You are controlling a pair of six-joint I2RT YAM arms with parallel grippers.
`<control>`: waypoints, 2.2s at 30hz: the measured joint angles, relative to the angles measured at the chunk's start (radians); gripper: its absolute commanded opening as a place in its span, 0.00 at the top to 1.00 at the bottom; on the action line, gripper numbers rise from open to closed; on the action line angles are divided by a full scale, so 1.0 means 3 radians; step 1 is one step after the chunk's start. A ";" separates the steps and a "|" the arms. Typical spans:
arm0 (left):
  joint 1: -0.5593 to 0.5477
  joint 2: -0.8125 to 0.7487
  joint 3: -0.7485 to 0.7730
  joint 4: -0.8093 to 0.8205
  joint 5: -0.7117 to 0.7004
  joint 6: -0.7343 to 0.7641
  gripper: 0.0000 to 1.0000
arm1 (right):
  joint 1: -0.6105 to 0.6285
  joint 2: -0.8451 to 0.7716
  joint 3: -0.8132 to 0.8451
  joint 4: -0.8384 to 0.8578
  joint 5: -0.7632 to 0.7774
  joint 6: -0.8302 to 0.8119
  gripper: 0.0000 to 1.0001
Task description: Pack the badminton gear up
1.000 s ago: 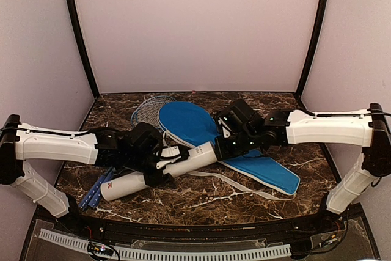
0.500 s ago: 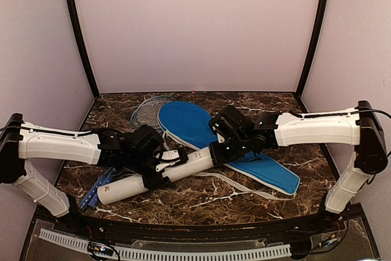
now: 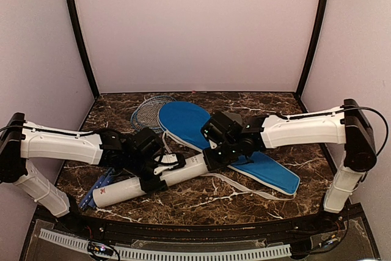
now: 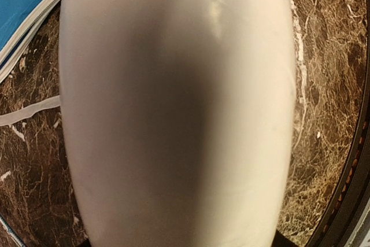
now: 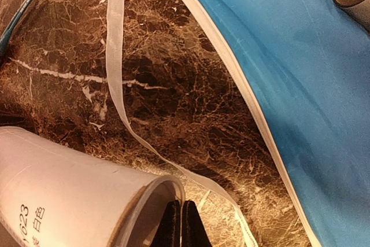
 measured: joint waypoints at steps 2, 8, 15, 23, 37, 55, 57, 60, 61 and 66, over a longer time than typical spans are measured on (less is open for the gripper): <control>0.0000 0.0000 0.0000 -0.0024 0.0005 -0.0004 0.39 | 0.0017 0.0027 0.0025 -0.0018 0.0003 -0.0022 1.00; -0.0001 0.0000 0.0000 -0.0032 0.0037 -0.0008 0.39 | 0.0042 0.0056 0.0106 -0.0128 0.0024 -0.0149 1.00; -0.0001 0.0000 0.0000 -0.0095 0.0045 -0.0039 0.39 | 0.0067 0.0132 0.0191 -0.0192 0.0022 -0.0219 1.00; -0.0001 -0.0001 0.0000 -0.0098 0.0057 -0.0041 0.38 | 0.0081 0.0137 0.0273 -0.0319 0.0075 -0.0210 0.86; -0.0024 -0.0141 -0.0006 0.0493 0.0053 0.0088 0.38 | -0.0057 -0.0832 0.0108 -0.0462 0.0170 -0.0257 0.61; -0.0032 -0.0690 -0.0398 0.1104 0.0252 0.0365 0.37 | -0.0855 -0.1990 -0.0753 0.0445 -0.1261 -0.0125 0.36; -0.0032 -0.0707 -0.0408 0.1120 0.0296 0.0390 0.37 | -0.0865 -0.1994 -0.0781 0.0558 -0.1433 -0.0106 0.36; -0.0033 -0.0720 -0.0417 0.1151 0.0351 0.0409 0.37 | -0.0863 -0.1949 -0.0810 0.0707 -0.1678 -0.0092 0.35; -0.0033 -0.0722 -0.0420 0.1164 0.0366 0.0412 0.37 | -0.0863 -0.1926 -0.0818 0.0743 -0.1740 -0.0092 0.35; -0.0033 -0.0760 -0.0446 0.1203 0.0392 0.0416 0.37 | -0.0863 -0.1829 -0.0898 0.0841 -0.1920 -0.0075 0.35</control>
